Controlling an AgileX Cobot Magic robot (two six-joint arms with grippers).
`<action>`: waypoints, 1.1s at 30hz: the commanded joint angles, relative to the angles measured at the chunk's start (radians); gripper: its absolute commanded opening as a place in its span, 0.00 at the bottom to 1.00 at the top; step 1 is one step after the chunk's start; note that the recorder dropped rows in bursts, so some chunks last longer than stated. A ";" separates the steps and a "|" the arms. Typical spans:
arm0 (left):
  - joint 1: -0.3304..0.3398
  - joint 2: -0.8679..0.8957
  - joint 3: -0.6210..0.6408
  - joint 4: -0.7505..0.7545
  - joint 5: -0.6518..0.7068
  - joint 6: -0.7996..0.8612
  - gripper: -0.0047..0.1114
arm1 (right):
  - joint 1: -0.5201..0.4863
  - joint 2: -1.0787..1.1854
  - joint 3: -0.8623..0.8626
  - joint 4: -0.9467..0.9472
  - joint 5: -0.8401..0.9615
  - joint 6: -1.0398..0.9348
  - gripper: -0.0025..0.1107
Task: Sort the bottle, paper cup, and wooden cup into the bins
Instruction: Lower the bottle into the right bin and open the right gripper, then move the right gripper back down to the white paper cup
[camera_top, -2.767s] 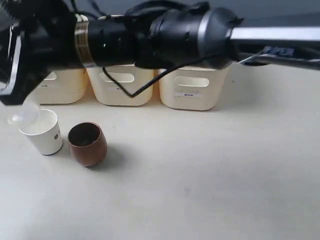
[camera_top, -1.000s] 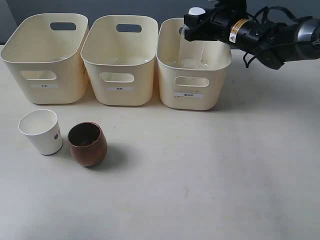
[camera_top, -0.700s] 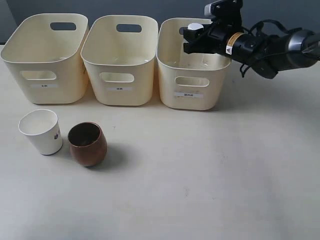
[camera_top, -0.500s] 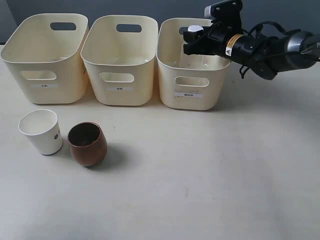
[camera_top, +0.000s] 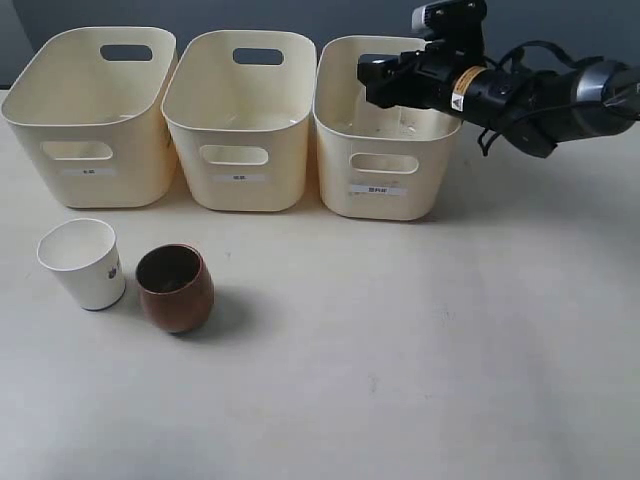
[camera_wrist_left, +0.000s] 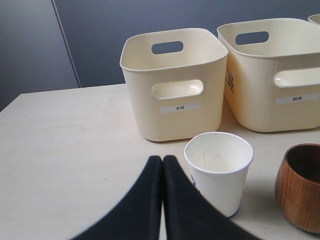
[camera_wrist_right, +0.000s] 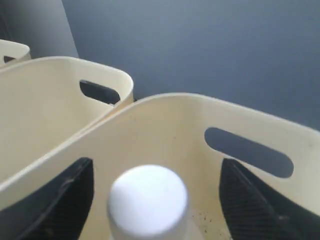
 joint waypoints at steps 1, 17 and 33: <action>-0.003 -0.003 -0.001 -0.006 -0.010 -0.003 0.04 | -0.004 -0.090 -0.008 -0.016 -0.063 0.005 0.62; -0.003 -0.003 -0.001 -0.006 -0.010 -0.003 0.04 | 0.205 -0.344 -0.008 -0.912 -0.145 0.458 0.62; -0.003 -0.003 -0.001 -0.006 -0.010 -0.003 0.04 | 0.499 -0.206 -0.050 -1.052 0.074 0.442 0.62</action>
